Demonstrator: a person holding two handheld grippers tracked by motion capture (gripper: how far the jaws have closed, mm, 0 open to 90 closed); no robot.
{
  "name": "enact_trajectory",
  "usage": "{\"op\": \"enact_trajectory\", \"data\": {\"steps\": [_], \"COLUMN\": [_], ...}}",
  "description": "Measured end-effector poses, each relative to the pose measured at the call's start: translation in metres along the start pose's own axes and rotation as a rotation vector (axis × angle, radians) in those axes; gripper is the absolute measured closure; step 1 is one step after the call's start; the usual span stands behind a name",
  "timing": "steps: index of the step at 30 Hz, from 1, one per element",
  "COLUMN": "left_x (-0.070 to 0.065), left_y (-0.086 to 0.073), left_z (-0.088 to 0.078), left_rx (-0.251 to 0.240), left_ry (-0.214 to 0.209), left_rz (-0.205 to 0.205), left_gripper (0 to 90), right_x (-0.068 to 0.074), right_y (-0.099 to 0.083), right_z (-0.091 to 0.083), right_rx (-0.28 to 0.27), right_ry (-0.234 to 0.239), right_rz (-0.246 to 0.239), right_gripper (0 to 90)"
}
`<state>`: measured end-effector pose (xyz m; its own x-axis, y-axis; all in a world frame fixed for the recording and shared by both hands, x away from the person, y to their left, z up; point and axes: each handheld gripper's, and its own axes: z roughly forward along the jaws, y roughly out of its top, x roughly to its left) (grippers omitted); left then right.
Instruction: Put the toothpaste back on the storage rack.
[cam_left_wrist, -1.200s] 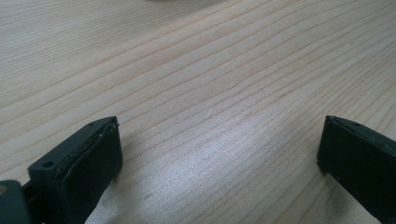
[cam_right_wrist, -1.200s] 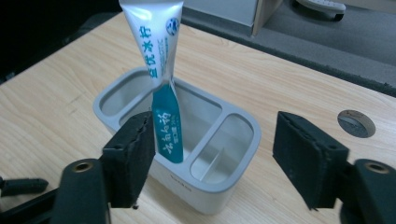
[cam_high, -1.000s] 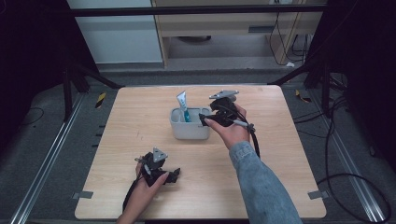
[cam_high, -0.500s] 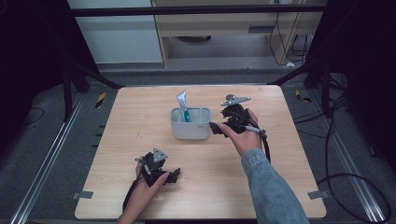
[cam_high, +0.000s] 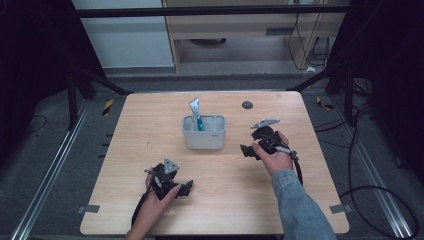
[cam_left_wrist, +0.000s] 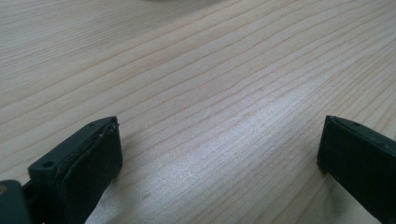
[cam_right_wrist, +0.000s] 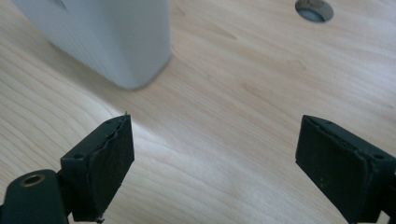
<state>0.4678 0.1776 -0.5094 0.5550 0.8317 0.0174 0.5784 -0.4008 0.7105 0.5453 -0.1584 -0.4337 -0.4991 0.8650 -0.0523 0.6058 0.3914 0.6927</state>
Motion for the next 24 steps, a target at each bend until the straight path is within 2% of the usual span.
{"op": "enact_trajectory", "data": {"steps": [2, 10, 11, 12, 13, 16, 18, 20, 24], "left_x": [0.000, 0.000, 0.000, 0.000, 0.000, 0.000, 0.000, 0.000, 0.000], "left_y": [0.000, 0.000, 0.000, 0.000, 0.000, 0.000, 0.000, 0.000, 0.000], "left_z": [0.000, 0.000, 0.000, 0.000, 0.000, 0.000, 0.000, 0.000, 0.000], "left_rx": [0.000, 0.000, 0.000, 0.000, 0.000, 0.000, 0.000, 0.000, 0.000], "left_ry": [0.000, 0.000, 0.000, 0.000, 0.000, 0.000, 0.000, 0.001, 0.001], "left_rz": [0.000, 0.000, 0.000, 0.000, 0.000, 0.000, 0.000, 0.000, 0.000], "left_gripper": [0.0, 0.0, 0.0, 0.0, 0.0, 0.0, 0.0, 0.0, 0.0], "right_x": [-0.003, -0.019, -0.024, -0.024, -0.028, -0.041, -0.047, -0.053, -0.056], "right_y": [-0.009, -0.040, -0.046, -0.046, -0.049, -0.059, -0.065, -0.071, -0.077], "right_z": [0.004, 0.011, 0.011, 0.011, 0.011, 0.011, 0.010, 0.010, 0.013], "right_rx": [0.011, 0.020, 0.017, 0.017, 0.009, -0.024, -0.040, -0.055, -0.052], "right_ry": [-0.017, -0.054, -0.083, -0.083, -0.099, -0.109, -0.112, -0.126, -0.123], "right_rz": [-0.013, 0.039, 0.048, 0.048, 0.058, 0.137, 0.171, 0.200, 0.225], "right_gripper": [11.0, 10.6, 11.2, 11.2, 11.4, 11.7, 11.6, 14.9, 13.7]}}
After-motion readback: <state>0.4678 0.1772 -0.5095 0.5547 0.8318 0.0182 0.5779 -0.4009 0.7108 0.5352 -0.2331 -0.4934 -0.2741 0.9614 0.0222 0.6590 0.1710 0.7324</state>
